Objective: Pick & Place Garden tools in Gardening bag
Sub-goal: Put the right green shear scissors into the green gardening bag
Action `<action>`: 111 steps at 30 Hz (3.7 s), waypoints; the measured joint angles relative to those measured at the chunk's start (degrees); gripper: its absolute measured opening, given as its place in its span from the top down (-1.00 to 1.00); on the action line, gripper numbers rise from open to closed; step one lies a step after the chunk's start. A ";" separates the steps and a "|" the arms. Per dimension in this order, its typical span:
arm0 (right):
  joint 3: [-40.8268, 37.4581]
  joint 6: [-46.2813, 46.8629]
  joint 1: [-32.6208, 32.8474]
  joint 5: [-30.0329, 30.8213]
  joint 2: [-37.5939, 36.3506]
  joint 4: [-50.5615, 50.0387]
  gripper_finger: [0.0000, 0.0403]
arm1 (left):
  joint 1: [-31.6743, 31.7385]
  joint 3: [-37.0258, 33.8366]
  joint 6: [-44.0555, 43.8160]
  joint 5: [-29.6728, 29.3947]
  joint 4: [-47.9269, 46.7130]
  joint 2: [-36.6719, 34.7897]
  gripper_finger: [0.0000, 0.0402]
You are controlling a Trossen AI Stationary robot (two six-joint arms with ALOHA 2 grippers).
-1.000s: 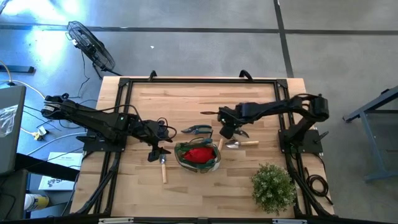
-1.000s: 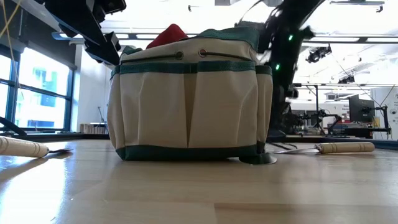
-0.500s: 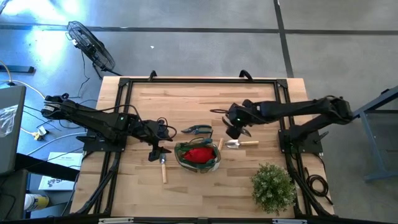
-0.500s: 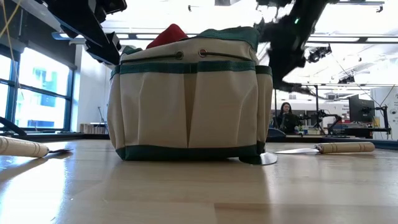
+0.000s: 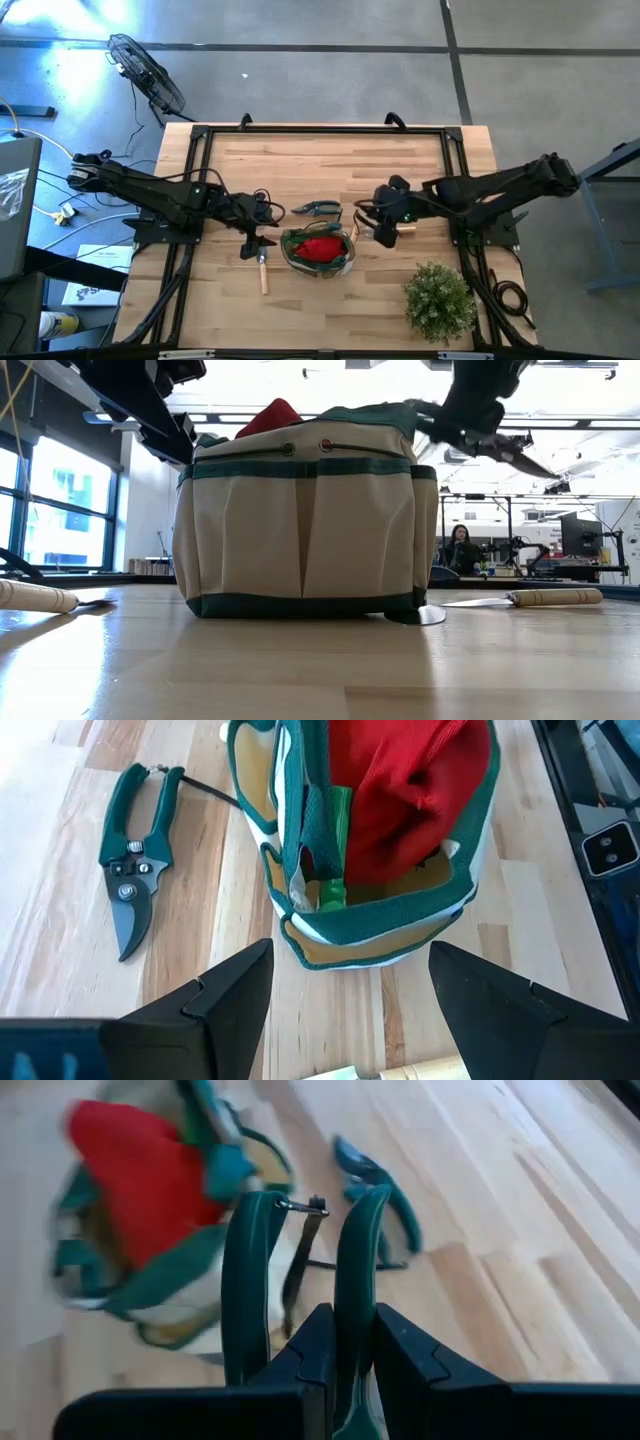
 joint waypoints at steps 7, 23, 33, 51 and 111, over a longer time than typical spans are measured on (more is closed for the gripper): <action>0.02 -0.46 4.60 -0.02 -0.50 4.69 0.83 | 0.00 0.01 -0.52 0.04 0.62 1.41 -0.29; 0.02 -8.90 10.64 0.01 -0.48 17.34 0.83 | 0.00 0.01 -0.61 0.24 2.13 4.84 -0.29; 0.02 -19.42 14.39 4.63 -0.48 25.45 0.83 | 0.00 0.00 -0.61 0.22 2.43 4.82 -0.29; -12.72 -27.01 13.70 2.97 -3.82 51.80 0.83 | 0.00 0.00 -1.46 0.22 2.27 4.80 -0.29; -33.12 -26.67 8.79 -5.34 3.70 100.78 0.83 | 0.00 0.00 -1.64 -2.84 3.15 4.75 -0.29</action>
